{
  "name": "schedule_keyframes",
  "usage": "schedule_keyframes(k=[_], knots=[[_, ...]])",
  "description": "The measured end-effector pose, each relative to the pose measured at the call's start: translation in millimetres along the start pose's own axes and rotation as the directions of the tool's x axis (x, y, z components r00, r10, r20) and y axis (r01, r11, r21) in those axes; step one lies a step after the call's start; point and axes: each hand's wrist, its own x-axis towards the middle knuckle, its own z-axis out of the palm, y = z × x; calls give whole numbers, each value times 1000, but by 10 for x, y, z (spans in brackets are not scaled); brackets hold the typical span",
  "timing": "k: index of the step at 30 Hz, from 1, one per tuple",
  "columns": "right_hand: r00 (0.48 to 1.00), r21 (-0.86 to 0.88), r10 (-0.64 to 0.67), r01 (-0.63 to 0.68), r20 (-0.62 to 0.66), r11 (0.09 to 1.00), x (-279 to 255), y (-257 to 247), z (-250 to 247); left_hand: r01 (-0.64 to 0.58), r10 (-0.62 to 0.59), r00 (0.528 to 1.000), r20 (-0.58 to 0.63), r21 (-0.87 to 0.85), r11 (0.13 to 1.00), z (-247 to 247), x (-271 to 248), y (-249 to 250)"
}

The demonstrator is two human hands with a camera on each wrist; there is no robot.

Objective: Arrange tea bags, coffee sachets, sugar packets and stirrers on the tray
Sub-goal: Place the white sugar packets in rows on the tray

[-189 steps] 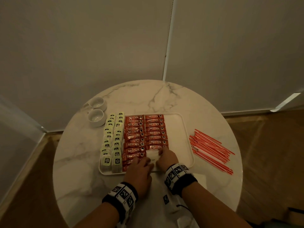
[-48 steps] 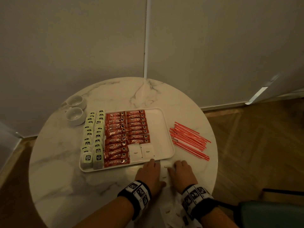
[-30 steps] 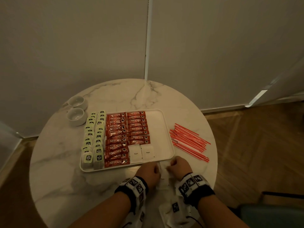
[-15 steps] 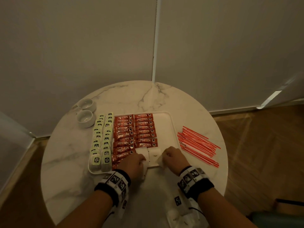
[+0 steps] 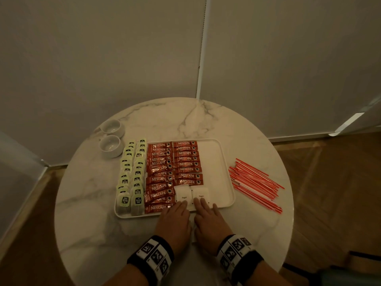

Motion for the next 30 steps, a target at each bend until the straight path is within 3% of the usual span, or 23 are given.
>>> schedule_keyframes(k=[15,21,26,30], knots=[[1000,102,-23,25,-17,994,97,81,-83,-8,4,998,-68,-56,998,-44,100,-19],[993,102,-48,59,-107,993,-5,92,-43,-14,9,997,-77,-61,998,-22,85,-50],[994,90,-39,48,-105,995,-30,88,67,-20,13,996,-85,-88,996,-2,75,-72],[994,125,-39,51,-98,991,-15,91,-7,-4,-37,975,-221,-182,983,-60,95,-113]])
